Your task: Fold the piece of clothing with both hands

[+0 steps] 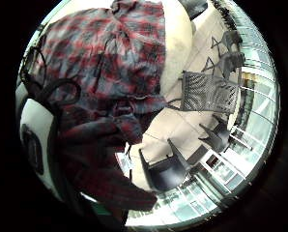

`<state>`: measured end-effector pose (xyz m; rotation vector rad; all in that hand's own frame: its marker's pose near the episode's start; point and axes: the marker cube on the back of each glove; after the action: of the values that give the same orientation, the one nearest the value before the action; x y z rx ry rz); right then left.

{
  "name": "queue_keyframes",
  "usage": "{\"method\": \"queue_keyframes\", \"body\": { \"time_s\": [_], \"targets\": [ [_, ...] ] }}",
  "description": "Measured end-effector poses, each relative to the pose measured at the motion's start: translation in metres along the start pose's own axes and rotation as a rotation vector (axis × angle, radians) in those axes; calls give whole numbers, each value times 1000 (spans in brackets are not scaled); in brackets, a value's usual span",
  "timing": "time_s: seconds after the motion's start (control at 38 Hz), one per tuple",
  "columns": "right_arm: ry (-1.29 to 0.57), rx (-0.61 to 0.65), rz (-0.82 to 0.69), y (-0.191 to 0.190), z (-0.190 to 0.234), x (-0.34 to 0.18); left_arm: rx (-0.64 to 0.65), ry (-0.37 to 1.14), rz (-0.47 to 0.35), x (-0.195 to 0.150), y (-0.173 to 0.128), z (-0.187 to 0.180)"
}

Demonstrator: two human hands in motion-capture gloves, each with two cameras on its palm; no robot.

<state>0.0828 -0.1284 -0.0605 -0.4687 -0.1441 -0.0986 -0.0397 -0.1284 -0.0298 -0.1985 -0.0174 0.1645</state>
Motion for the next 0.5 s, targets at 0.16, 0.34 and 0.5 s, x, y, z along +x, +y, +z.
{"method": "queue_keyframes", "body": {
  "time_s": [0.16,0.34,0.5],
  "targets": [
    [27,-45,161,-91,-11,0,-122,29,-147,-27,-82,11],
    [142,-92,217,-171,11,1,-233,56,-271,-27,-81,17],
    [206,-107,261,-203,31,0,-237,55,-367,-41,-94,45]
  ]
}}
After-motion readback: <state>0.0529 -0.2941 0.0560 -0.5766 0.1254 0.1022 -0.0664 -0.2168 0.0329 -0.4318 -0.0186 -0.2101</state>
